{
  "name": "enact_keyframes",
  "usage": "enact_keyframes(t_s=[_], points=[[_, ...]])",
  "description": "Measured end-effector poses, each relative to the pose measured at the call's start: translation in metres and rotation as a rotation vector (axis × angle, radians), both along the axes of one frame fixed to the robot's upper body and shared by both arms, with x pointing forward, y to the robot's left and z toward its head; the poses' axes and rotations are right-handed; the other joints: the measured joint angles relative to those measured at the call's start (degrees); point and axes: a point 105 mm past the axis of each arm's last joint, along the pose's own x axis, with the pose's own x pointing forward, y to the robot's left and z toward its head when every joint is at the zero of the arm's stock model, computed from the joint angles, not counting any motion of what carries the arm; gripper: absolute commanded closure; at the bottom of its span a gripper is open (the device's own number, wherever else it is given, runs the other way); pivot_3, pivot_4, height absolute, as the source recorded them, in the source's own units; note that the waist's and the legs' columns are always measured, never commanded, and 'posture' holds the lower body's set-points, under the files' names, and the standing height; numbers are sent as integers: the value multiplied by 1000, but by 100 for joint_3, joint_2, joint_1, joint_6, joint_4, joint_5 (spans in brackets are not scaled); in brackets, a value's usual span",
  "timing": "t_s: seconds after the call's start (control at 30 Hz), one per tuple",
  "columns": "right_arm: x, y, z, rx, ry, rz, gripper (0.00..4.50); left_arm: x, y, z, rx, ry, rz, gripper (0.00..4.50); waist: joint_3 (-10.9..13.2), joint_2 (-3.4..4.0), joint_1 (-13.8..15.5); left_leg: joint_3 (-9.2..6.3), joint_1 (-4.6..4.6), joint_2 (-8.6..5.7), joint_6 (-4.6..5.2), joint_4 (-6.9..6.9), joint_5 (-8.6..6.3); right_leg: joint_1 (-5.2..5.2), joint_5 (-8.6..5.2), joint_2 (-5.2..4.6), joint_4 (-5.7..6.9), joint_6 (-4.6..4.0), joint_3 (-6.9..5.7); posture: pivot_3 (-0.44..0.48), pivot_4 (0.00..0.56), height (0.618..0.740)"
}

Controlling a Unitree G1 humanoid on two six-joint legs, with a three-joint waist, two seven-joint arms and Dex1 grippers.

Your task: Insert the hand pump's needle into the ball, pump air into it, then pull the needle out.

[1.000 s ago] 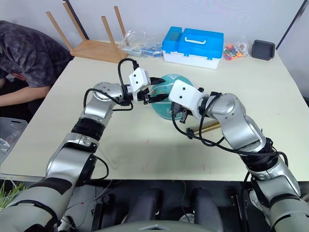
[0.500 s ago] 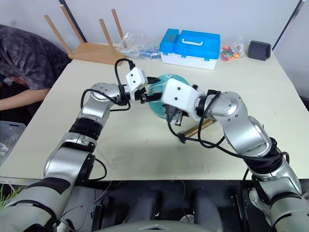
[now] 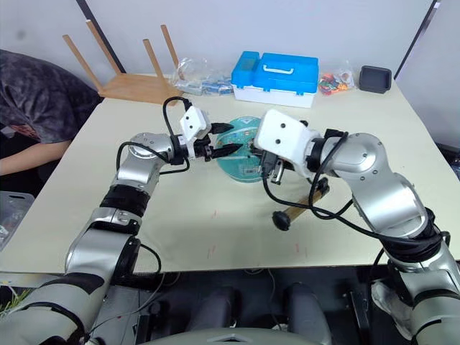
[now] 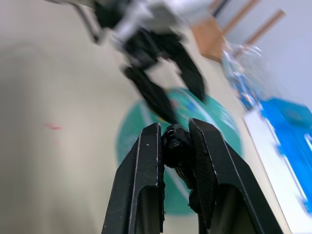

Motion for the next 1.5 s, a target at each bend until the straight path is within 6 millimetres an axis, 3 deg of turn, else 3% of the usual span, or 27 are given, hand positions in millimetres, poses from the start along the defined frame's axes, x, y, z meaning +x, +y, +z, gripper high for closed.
enact_keyframes(t_s=[0.03, 0.17, 0.4, 0.57, 0.67, 0.83, 1.13, 1.33, 1.4, 1.5], points=[[2, -5, 0, 5, 2, -19, 4182, -3, 3, 0, -11, 15, -2, 15, 0, 0, 0, 1, -11, -1, 0, 0, 0, -10, 5, 0, 0, -8, -1, 0, 150, 740], [10, -17, 4, 29, 2, -52, 4182, -19, 17, 15, -85, 84, -28, 0, 9, 0, -7, 6, -84, -1, 1, 1, 0, -87, 8, 4, 6, -12, 9, 0, 150, 740], [24, -33, 0, 27, 13, -85, 4182, -47, 25, 47, -201, 173, -94, 0, 23, -1, 11, 11, -131, -6, 2, 2, -1, -116, 7, -1, -16, -11, -5, 0, 150, 740], [34, -50, 0, 13, 5, -124, 4182, -74, 29, 47, -237, 260, -135, 0, 56, 0, 11, 11, -131, -4, 3, 1, -1, -117, 7, -1, -15, -11, -6, 0, 150, 740], [36, -62, 2, -23, -1, -137, 4182, -103, 35, 44, -266, 308, -157, 0, 81, 0, 1, 12, -130, -1, 3, 2, -1, -119, 7, 0, -12, -12, -2, 0, 150, 740], [35, -76, 12, -41, -26, -161, 4182, -123, 37, 41, -287, 327, -142, 0, 89, 0, 43, 14, -131, -1, 3, 2, -1, -117, 7, -4, -13, -12, -6, 0, 150, 740], [32, -88, 9, -75, -14, -170, 4182, -135, 42, 23, -302, 375, -76, 0, 90, 0, 36, 22, -128, 0, 3, 3, -1, -118, 7, -2, -11, -12, -1, 0, 150, 740], [27, -85, -11, -63, 45, -151, 4182, -137, 43, 21, -302, 360, -68, 0, 90, -1, 39, 30, -126, 0, 3, 4, -1, -118, 8, -3, -10, -12, 7, 0, 150, 740], [20, -76, -32, -71, 102, -105, 4182, -137, 43, 19, -304, 358, -66, 0, 90, -1, 36, 31, -126, 2, 3, 3, -1, -118, 8, -1, -9, -12, 8, 0, 150, 740], [16, -71, -45, -87, 132, -79, 4182, -137, 44, 20, -304, 349, -70, 0, 90, -1, 37, 34, -125, 1, 3, 5, -1, -118, 8, -2, -7, -12, 9, 0, 150, 740]])
